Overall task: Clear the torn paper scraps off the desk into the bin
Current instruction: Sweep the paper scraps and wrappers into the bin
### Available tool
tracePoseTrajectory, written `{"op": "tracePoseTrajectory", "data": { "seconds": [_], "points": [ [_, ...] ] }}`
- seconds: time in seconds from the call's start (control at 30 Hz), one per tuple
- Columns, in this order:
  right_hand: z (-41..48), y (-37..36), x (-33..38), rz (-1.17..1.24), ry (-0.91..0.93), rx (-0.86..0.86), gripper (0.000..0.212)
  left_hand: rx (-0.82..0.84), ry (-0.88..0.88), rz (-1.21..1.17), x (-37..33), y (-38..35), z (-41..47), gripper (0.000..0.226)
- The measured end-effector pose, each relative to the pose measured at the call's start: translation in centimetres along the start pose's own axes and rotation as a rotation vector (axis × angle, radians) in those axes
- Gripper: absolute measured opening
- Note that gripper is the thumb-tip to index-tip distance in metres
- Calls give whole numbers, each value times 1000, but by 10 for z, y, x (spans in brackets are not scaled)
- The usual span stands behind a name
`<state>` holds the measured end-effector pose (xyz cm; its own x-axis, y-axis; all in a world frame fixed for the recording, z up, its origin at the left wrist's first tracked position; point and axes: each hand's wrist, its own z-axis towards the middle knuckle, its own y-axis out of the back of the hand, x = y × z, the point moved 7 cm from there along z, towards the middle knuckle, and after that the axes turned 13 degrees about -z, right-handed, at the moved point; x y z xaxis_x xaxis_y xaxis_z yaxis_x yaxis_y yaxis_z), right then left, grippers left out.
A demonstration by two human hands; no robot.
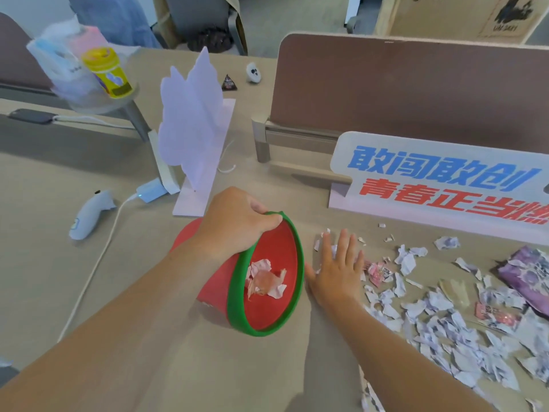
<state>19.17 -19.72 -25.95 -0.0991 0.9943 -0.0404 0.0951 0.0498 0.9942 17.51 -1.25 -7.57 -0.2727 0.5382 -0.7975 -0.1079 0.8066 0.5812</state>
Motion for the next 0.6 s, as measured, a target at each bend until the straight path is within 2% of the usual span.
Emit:
{"op": "tracePoseTrajectory", "data": {
  "seconds": [0.2, 0.3, 0.33, 0.4, 0.47, 0.6],
  "points": [
    [35, -3, 13, 78, 154, 37, 53, -22, 35, -24, 3, 6, 14, 34],
    [32, 19, 17, 191, 213, -185, 29, -48, 38, -36, 4, 11, 18, 32],
    [26, 26, 16, 182, 245, -296, 19, -56, 41, -42, 5, 12, 18, 32],
    [17, 35, 16, 72, 321, -410, 7, -62, 44, -52, 5, 14, 18, 31],
    [11, 35, 11, 28, 324, -360, 9, -65, 51, -61, 6, 16, 16, 29],
    [6, 15, -8, 105, 243, -59, 22, -67, 69, -83, 9, 17, 12, 25]
  ]
}}
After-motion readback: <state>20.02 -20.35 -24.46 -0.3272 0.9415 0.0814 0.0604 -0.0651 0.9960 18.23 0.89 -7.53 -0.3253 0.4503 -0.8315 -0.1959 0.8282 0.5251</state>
